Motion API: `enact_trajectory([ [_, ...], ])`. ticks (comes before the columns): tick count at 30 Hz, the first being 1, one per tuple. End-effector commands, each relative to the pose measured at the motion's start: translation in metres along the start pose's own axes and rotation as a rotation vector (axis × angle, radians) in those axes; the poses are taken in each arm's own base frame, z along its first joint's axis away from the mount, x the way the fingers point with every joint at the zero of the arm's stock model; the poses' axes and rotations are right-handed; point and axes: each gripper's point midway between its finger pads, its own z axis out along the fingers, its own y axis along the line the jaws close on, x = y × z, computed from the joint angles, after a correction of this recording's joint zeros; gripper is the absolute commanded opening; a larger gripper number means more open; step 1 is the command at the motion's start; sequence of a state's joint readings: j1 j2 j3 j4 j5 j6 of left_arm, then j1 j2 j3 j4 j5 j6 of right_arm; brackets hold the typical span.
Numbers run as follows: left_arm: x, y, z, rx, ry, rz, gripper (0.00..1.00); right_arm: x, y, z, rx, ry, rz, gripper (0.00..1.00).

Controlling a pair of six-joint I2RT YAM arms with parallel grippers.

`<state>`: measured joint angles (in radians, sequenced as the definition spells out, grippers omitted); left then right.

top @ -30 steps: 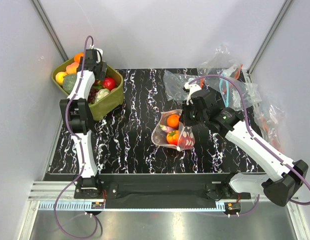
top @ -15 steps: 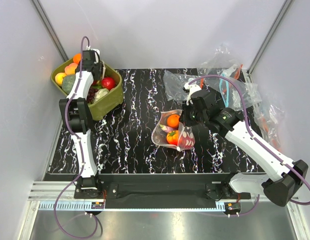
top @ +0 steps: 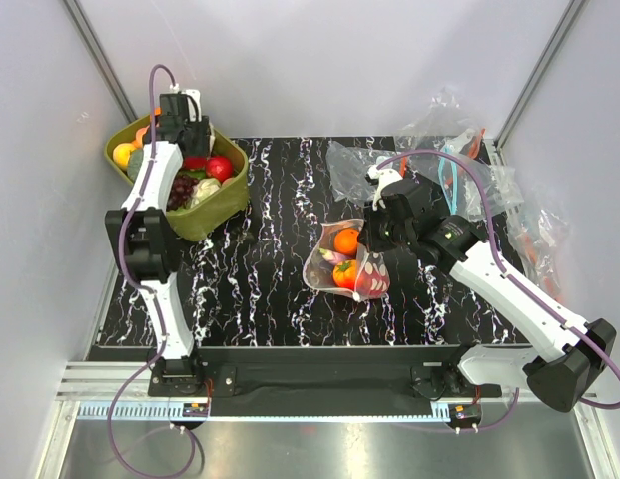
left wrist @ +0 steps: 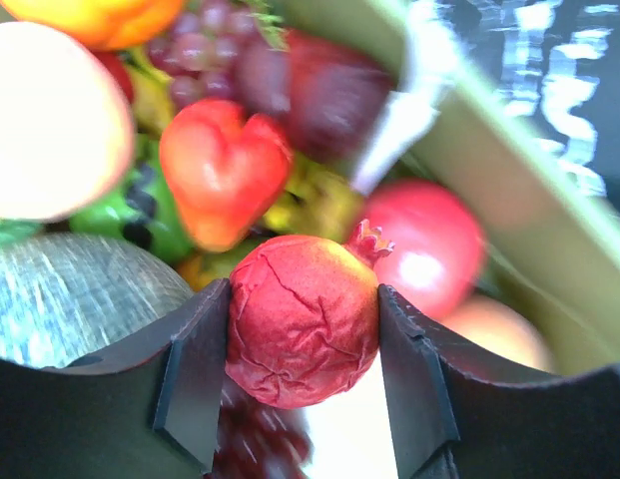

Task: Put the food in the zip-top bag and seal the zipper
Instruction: Pick up the fake fruit from the bin.

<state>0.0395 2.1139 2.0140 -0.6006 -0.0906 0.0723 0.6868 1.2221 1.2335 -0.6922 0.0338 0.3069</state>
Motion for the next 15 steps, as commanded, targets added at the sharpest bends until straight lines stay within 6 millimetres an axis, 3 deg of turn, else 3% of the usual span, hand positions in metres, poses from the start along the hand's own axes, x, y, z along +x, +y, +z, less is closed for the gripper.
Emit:
enact_trajectory([
  [1, -0.056, -0.026, -0.069, 0.101, -0.185, -0.056, 0.4, -0.019, 0.005, -0.007, -0.018, -0.06, -0.003, 0.0],
  [3, -0.057, -0.025, -0.082, 0.104, -0.198, -0.059, 0.41, -0.02, 0.003, -0.008, -0.009, -0.063, -0.006, 0.0],
  [9, -0.065, -0.077, -0.155, 0.249, -0.301, -0.049, 0.41, -0.02, 0.001, -0.002, 0.016, -0.044, 0.001, 0.0],
  [15, -0.057, -0.158, -0.243, 0.569, -0.371, -0.006, 0.43, -0.022, -0.002, -0.001, 0.049, -0.027, 0.017, 0.0],
])
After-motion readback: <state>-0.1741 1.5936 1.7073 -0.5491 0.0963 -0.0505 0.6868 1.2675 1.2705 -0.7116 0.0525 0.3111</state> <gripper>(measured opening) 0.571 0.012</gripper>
